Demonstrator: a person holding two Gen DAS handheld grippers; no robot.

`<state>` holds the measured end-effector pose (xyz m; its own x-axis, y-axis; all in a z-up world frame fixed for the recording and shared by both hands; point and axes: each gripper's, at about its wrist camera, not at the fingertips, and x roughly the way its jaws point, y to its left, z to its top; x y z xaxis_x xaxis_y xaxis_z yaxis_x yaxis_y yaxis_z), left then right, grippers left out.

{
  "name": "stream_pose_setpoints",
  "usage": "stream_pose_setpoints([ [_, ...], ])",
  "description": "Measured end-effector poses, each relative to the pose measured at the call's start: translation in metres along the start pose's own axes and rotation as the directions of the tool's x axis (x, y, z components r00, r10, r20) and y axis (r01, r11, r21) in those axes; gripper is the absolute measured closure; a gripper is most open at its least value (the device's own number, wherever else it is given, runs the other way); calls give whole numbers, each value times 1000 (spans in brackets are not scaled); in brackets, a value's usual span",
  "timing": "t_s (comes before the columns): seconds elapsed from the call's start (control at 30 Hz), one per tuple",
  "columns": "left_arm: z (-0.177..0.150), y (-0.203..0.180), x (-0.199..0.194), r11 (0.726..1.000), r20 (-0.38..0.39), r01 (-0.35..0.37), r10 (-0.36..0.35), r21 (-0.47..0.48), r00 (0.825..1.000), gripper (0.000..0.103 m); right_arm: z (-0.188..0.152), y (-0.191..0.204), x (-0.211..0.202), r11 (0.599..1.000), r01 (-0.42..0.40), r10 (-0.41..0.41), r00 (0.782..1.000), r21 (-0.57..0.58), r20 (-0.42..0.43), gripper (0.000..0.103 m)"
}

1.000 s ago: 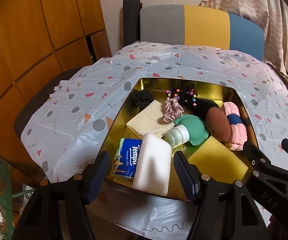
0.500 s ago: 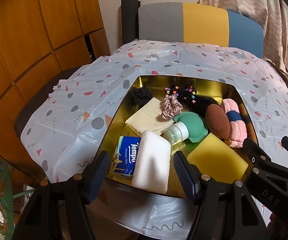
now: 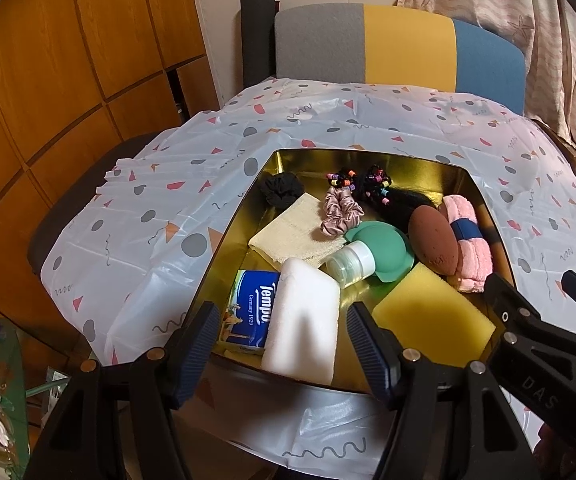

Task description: Organize soft objects

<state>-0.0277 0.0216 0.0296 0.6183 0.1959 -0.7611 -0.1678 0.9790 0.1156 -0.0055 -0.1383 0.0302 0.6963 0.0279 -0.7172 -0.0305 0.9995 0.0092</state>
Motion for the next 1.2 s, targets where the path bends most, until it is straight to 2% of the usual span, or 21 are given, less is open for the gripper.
stream_pose_setpoints([
  [0.3,-1,-1,1,1000,-12,23,-23,-7,1000,36,-1,0,0,1000,-2,2,1000,-2,-4,0],
  [1.03,-1,0,-1,1000,9,-9,9,10,1000,36,-1,0,0,1000,-4,4,1000,-3,0,0],
  [1.2,-3,-2,-3,999,36,-35,34,24,999,36,-1,0,0,1000,-5,5,1000,-3,-1,0],
])
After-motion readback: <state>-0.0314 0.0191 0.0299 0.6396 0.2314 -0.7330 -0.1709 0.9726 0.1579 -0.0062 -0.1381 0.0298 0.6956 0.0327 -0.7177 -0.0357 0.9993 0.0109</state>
